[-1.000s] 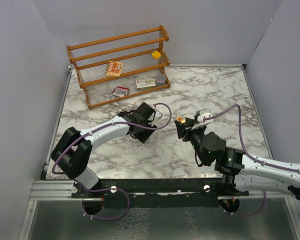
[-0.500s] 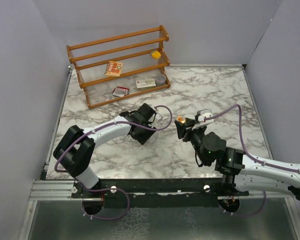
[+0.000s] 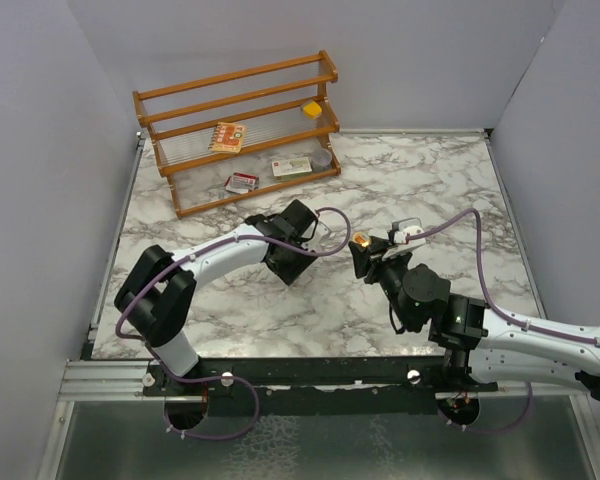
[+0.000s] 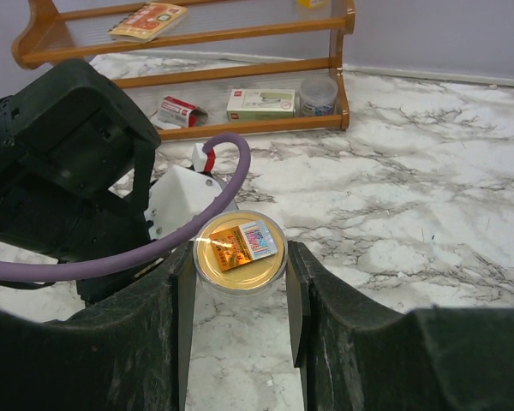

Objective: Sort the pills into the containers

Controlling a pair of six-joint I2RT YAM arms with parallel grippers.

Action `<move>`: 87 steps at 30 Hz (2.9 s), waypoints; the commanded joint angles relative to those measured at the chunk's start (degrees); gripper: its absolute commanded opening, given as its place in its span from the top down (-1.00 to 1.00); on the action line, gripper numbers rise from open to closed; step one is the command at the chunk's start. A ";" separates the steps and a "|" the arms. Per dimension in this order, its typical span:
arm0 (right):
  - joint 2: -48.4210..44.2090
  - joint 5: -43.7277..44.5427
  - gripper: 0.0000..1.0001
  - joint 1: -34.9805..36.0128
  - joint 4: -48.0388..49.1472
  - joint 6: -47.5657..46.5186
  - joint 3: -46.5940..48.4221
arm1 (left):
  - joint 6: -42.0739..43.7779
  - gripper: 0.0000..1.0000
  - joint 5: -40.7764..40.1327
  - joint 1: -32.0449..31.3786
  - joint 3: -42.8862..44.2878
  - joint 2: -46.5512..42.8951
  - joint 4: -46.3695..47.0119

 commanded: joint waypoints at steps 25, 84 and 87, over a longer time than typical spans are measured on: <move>-1.20 1.04 0.98 -0.06 1.05 -0.22 -1.12 | 1.44 1.00 -5.94 -3.00 11.68 7.77 -12.08; -7.12 6.83 0.98 -0.05 -1.57 3.32 -3.57 | 0.10 1.00 -20.20 -7.74 26.93 19.50 -26.04; -7.38 6.92 0.98 -0.09 -1.71 3.43 -3.61 | 0.20 1.00 -19.30 -8.17 26.52 19.19 -26.14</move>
